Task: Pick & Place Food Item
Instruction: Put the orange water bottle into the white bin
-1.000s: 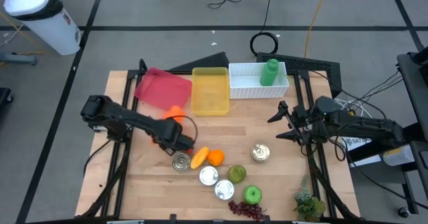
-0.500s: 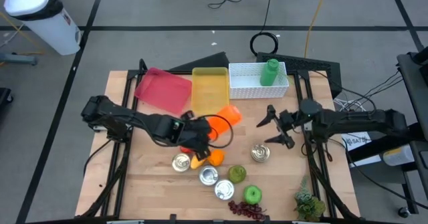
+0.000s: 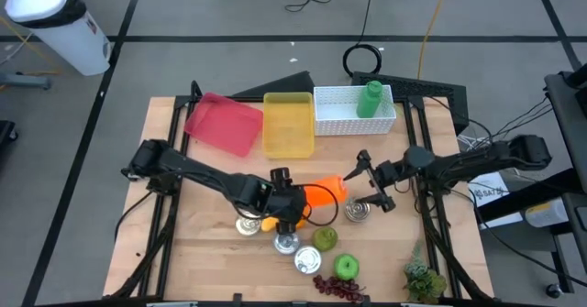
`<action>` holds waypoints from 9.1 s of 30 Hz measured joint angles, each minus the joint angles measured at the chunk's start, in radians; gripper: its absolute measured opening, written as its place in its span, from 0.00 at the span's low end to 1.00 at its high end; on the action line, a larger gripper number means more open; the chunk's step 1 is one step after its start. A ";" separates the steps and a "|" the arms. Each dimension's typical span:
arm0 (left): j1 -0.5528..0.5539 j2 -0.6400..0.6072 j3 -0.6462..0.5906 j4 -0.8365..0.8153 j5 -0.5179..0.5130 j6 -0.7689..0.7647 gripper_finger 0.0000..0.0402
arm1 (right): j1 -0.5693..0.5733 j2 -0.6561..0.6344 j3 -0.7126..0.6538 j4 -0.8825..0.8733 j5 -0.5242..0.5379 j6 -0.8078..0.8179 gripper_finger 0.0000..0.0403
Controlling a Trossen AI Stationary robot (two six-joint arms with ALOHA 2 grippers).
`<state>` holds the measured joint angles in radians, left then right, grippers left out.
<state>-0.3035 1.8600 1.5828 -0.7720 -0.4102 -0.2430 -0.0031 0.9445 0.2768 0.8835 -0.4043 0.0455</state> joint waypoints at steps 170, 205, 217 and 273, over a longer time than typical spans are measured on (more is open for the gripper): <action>0.073 -0.226 0.024 0.294 -0.085 0.159 0.57 | 0.104 -0.051 0.027 0.234 0.537 -0.082 0.61; 0.009 -0.034 0.078 -0.222 0.136 -0.282 0.57 | 0.427 0.015 0.395 -0.798 1.088 -0.305 0.77; 0.019 -0.037 0.076 -0.250 0.163 -0.299 0.56 | 0.385 0.155 0.663 -0.988 0.819 -0.246 0.76; 0.019 -0.105 0.078 0.237 0.006 0.065 0.56 | 0.221 0.510 0.307 -0.068 0.663 -0.199 0.67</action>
<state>-0.2850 1.7550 1.6611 -0.5354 -0.4044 -0.1783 0.2175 1.4546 0.5842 0.8159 0.2588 -0.1530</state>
